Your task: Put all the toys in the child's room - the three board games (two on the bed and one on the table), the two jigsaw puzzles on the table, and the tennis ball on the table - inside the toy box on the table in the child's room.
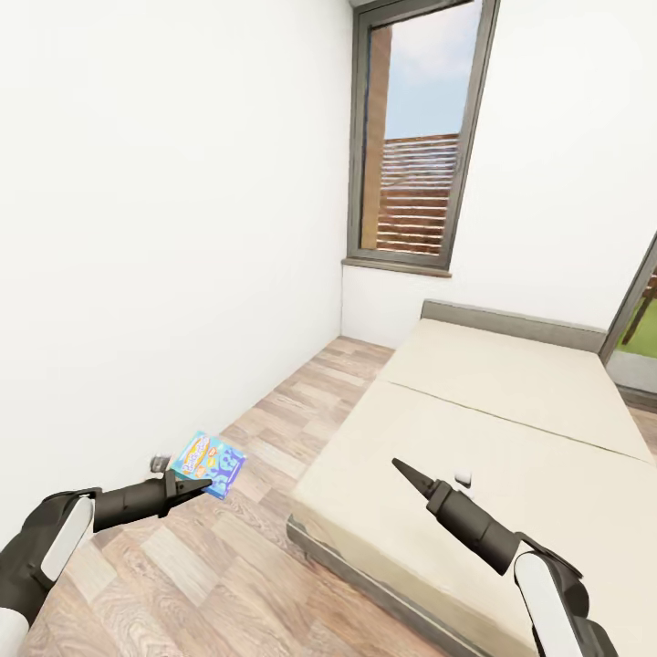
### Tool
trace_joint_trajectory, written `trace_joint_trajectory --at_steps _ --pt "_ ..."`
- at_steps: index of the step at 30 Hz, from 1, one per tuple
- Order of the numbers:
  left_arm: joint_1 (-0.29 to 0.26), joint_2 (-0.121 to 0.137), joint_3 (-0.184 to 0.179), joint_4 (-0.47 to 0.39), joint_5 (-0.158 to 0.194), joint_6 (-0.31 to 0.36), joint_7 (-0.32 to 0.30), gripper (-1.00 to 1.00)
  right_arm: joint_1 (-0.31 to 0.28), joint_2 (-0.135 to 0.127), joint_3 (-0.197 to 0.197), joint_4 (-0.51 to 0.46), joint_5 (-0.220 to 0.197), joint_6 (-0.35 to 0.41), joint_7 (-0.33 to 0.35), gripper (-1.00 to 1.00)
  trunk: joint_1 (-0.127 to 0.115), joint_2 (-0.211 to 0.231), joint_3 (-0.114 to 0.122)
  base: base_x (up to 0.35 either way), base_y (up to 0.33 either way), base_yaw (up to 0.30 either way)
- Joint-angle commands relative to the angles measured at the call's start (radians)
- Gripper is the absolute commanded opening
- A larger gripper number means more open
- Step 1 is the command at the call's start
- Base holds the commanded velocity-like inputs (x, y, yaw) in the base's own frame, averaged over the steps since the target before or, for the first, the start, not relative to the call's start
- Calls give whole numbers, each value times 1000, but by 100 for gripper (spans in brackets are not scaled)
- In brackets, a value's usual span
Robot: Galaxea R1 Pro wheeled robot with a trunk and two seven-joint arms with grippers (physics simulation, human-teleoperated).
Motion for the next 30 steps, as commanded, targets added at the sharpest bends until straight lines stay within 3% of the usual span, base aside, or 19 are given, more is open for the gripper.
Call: trace_joint_trajectory --at_steps 1,9,24,30 --pt "-1 0 1 0 1 4 -4 -100 -1 1 -2 0 -2 7 2 100 0 -1 -1 0 35 276" --pt "-1 -1 2 0 2 11 -4 -100 -2 2 3 -1 -1 7 -4 100 0 -1 -1 0 12 280" --pt "-1 0 5 0 5 51 -10 -100 -2 2 5 -1 -1 7 -19 100 -58 104 46 0 0 282" --pt "-1 1 4 -1 25 55 -10 -100 -2 2 3 -1 -2 7 -19 100 -81 146 65 0 0 281"
